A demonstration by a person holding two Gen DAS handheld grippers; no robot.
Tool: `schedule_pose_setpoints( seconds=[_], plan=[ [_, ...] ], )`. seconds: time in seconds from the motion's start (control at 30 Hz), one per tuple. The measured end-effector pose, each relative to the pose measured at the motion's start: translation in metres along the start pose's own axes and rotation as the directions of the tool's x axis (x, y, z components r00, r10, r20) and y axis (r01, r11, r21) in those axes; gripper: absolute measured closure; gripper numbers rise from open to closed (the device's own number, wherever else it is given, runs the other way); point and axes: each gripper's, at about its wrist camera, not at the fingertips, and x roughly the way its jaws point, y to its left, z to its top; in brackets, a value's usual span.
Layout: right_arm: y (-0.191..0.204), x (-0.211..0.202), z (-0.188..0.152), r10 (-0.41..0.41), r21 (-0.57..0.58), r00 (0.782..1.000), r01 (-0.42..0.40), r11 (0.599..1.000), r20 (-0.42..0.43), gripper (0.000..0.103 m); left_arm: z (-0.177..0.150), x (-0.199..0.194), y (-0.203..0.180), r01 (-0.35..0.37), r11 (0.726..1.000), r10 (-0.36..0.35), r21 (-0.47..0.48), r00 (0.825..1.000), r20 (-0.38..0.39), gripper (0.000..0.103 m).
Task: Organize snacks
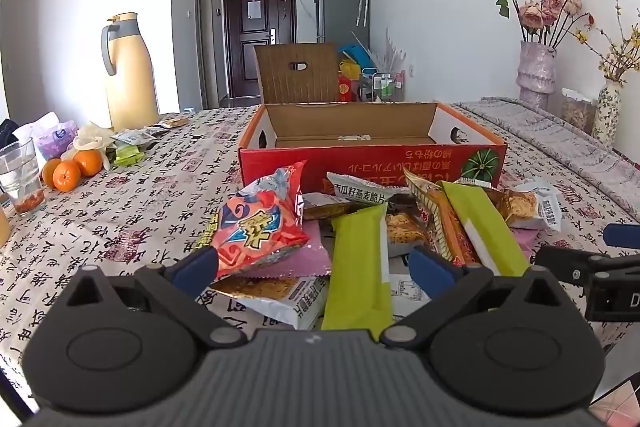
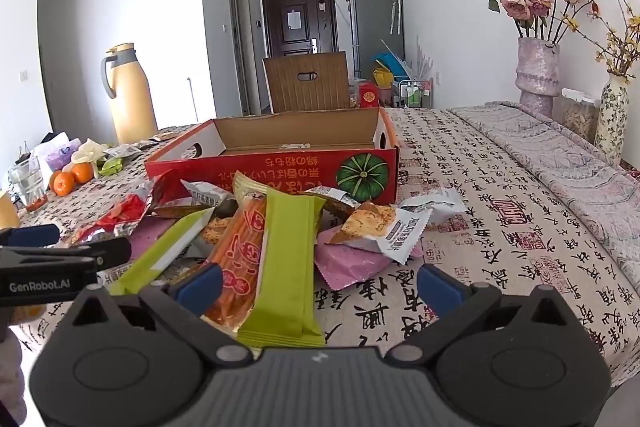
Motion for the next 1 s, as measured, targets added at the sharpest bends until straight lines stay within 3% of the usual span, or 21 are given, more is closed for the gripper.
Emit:
schedule_pose_setpoints(
  seconds=[1.0],
  plan=[
    [0.0019,0.0044,-0.0025,-0.001,-0.003,1.0,0.001,1.0,-0.009,0.0,-0.0027,0.0016,0.0029,0.005,1.0,-0.005,-0.022,1.0,-0.011,0.0]
  ],
)
